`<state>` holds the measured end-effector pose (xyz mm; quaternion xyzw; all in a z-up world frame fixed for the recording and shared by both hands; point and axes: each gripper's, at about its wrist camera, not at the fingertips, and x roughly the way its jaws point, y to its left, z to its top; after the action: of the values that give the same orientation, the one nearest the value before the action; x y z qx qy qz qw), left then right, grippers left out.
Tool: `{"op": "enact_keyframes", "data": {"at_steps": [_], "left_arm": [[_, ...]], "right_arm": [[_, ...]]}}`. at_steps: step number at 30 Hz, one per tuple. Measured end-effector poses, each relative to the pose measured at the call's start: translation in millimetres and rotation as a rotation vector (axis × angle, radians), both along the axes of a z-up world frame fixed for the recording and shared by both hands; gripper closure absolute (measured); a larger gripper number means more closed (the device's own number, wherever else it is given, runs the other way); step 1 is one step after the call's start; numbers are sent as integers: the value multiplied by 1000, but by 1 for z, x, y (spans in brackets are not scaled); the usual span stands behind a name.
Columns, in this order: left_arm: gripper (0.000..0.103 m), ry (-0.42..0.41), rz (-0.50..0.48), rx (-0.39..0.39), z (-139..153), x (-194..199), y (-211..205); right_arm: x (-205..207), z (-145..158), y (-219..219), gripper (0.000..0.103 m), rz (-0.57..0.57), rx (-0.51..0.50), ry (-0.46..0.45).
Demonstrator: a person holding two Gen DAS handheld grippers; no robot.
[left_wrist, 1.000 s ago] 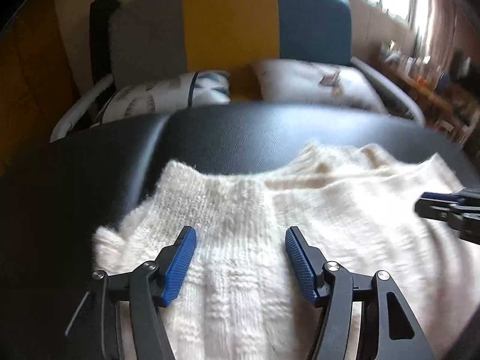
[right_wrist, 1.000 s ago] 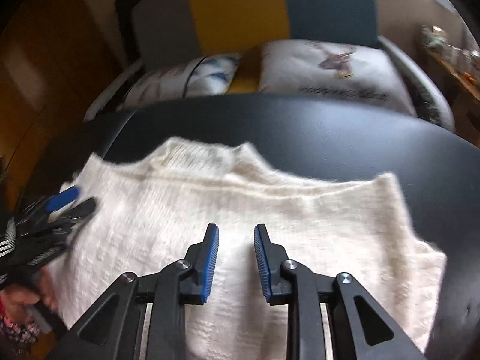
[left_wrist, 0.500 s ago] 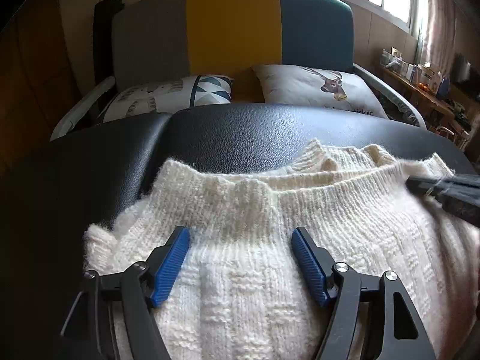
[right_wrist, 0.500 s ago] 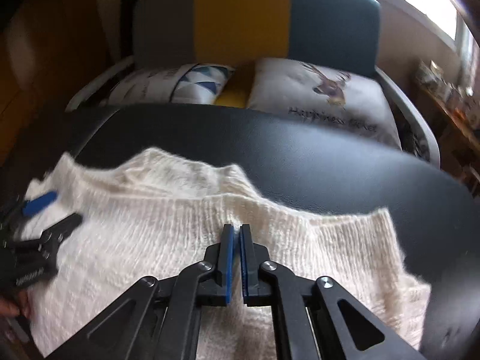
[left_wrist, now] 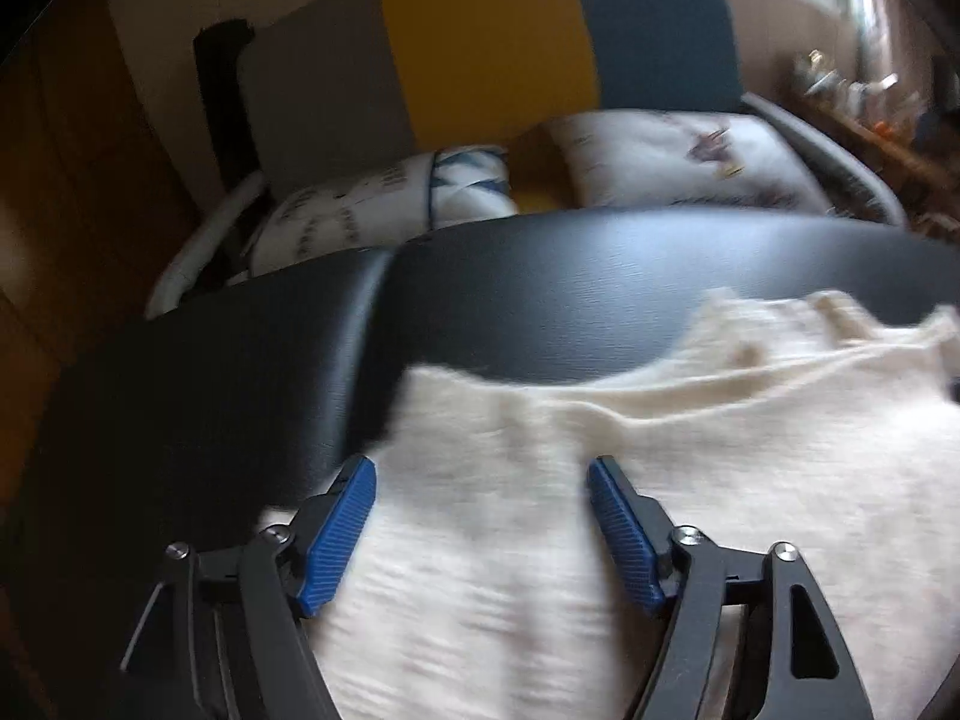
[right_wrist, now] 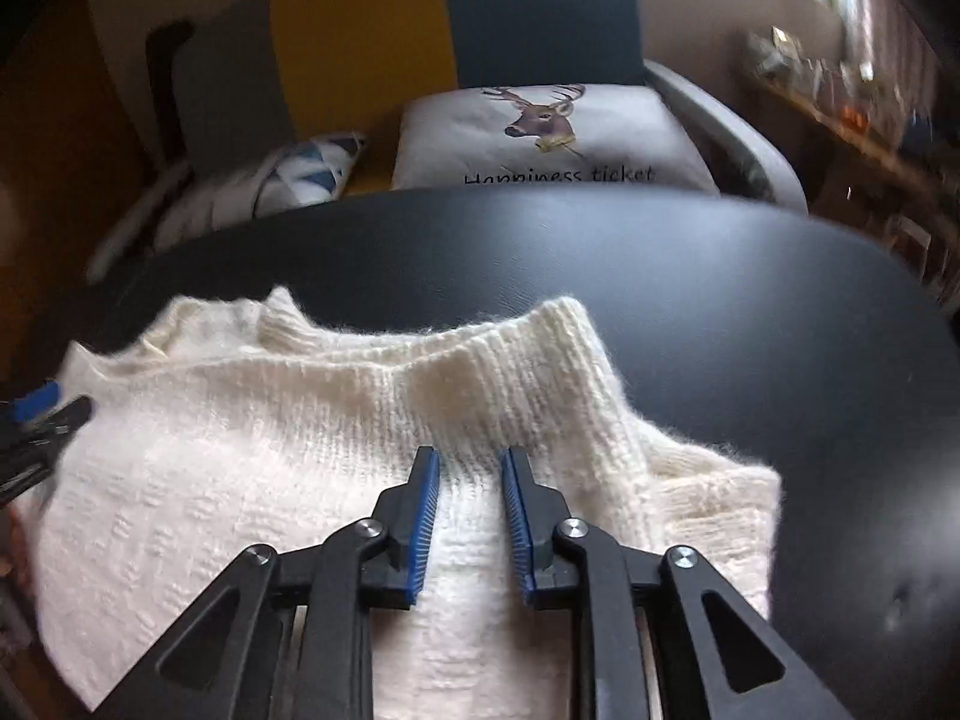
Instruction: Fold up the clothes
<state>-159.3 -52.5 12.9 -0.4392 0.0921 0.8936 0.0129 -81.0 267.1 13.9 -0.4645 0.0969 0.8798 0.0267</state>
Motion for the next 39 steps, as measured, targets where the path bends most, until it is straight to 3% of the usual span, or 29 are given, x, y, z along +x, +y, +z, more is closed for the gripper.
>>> {"op": "enact_keyframes", "data": {"at_steps": [4, 8, 10, 14, 19, 23, 30, 39], "left_arm": [[15, -16, 42, 128, 4, -3, -17], [15, 95, 6, 231, 28, 32, -26], [15, 135, -48, 276, 36, 55, -25], [15, 134, -135, 247, 32, 85, -9], [15, 68, -142, 254, 15, 103, 8], [11, 51, -127, 248, 12, 113, 19], [0, 34, -69, 169, 3, 127, 33], [0, 9, -14, 149, 3, 131, 33]], "right_arm": [[14, -8, 6, 84, -16, -27, 70], [19, 2, 11, 83, -3, -60, 77], [40, 21, 20, 81, -33, -105, 142], [89, 45, 46, 73, -124, -155, 212], [133, 23, 83, 62, -207, -270, 98], [154, 2, 96, 47, -243, -343, 53], [164, -7, 102, 40, -261, -462, 63], [157, -14, 103, 33, -286, -505, 50]]}}
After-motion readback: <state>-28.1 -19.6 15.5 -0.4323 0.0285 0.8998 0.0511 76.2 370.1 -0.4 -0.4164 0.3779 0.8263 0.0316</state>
